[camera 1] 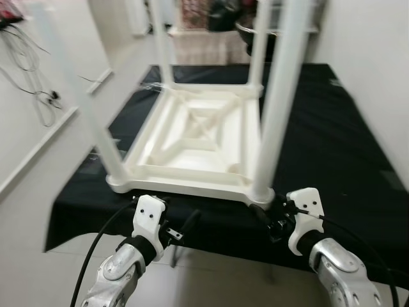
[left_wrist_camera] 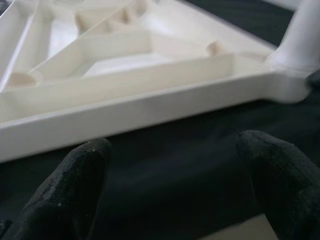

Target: Building children table

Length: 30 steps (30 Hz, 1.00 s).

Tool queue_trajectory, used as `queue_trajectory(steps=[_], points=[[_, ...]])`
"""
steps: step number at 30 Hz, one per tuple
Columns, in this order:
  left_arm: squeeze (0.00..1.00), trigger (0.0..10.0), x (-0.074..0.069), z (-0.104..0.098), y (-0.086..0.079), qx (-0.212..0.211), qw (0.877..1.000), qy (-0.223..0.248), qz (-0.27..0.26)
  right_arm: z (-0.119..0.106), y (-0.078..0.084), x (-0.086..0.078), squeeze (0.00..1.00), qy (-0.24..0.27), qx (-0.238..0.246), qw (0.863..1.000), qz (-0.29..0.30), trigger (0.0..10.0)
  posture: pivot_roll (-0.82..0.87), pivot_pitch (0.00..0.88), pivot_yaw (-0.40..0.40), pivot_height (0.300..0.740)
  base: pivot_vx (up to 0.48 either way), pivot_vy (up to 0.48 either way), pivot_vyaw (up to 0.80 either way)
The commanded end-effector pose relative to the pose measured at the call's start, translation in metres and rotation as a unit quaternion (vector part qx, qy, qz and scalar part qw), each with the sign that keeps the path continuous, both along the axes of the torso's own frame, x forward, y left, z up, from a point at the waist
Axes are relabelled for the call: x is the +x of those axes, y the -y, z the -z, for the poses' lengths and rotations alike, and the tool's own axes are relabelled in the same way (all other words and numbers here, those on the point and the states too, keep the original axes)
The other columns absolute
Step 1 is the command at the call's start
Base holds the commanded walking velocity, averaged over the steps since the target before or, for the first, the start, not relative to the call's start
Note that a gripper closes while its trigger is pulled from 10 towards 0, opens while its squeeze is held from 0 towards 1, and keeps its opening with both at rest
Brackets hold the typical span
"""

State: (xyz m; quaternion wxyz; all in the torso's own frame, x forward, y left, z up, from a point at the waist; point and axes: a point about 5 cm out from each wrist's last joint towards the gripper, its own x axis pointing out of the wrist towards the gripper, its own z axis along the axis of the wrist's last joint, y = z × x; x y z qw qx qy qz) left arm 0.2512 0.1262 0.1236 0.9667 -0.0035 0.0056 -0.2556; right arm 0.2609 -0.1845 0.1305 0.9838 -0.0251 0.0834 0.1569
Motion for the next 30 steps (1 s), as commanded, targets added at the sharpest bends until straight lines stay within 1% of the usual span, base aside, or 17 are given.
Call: queue_trajectory(steps=[1,10,14,19,22,23,24,25,26,27,29,30], points=[[0.00,10.0,-0.001,0.004,-0.002,0.011,1.000,-0.010,0.002,0.004,-0.011,-0.002,0.00,-0.012,0.013,0.999,-0.027,10.0,-0.08,0.125,0.033,0.740,0.000,0.480,0.00],[0.00,10.0,-0.001,0.004,-0.001,0.015,1.000,-0.010,0.002,0.005,-0.012,-0.001,0.00,-0.015,0.008,0.999,-0.031,10.0,-0.08,0.129,0.038,0.740,0.000,0.480,0.00],[0.00,10.0,0.002,0.001,-0.004,0.015,1.000,0.001,-0.009,0.006,-0.013,0.001,0.00,-0.015,-0.001,0.999,-0.031,10.0,-0.07,0.130,0.036,0.740,0.000,0.000,0.00],[0.00,10.0,0.002,0.000,-0.008,0.019,1.000,0.005,-0.014,-0.002,-0.020,0.006,0.00,0.001,-0.007,0.998,-0.067,10.0,-0.07,0.129,0.041,0.740,0.000,0.000,0.00],[0.00,10.0,0.002,-0.001,-0.008,0.020,1.000,0.007,-0.013,-0.014,-0.029,0.014,0.00,0.031,-0.030,0.991,-0.130,10.0,-0.07,0.125,0.054,0.740,0.000,0.000,0.00],[0.00,10.0,0.002,-0.001,-0.008,0.020,1.000,0.007,-0.013,-0.014,-0.029,0.014,0.00,0.031,-0.030,0.991,-0.130,10.0,-0.07,0.125,0.054,0.740,0.000,0.000,0.00],[0.00,10.0,0.002,-0.001,-0.007,0.022,1.000,0.009,-0.010,-0.019,-0.032,0.021,0.00,0.041,-0.045,0.988,-0.144,10.0,-0.07,0.124,0.057,0.740,0.000,0.000,0.00],[0.00,10.0,0.002,-0.001,-0.007,0.022,1.000,0.009,-0.010,-0.019,-0.032,0.021,0.00,0.041,-0.045,0.988,-0.144,10.0,-0.07,0.124,0.057,0.740,0.000,0.000,0.00],[0.00,10.0,0.002,-0.002,-0.006,0.024,1.000,0.010,-0.006,-0.024,-0.033,0.028,0.00,0.051,-0.067,0.985,-0.150,10.0,-0.07,0.122,0.058,0.740,0.000,0.000,0.00],[0.00,10.0,0.002,-0.002,-0.006,0.024,1.000,0.010,-0.006,-0.024,-0.033,0.028,0.00,0.051,-0.067,0.985,-0.150,10.0,-0.07,0.122,0.058,0.740,0.000,0.000,0.00],[0.00,10.0,0.001,-0.002,-0.003,0.033,0.999,0.015,0.004,-0.037,-0.031,0.052,0.00,0.052,-0.111,0.982,-0.142,10.0,-0.05,0.118,0.045,0.740,0.000,0.000,0.00],[0.00,10.0,0.001,-0.002,-0.003,0.033,0.999,0.015,0.004,-0.037,-0.031,0.052,0.00,0.052,-0.111,0.982,-0.142,10.0,-0.05,0.118,0.045,0.740,0.000,0.000,0.00]])
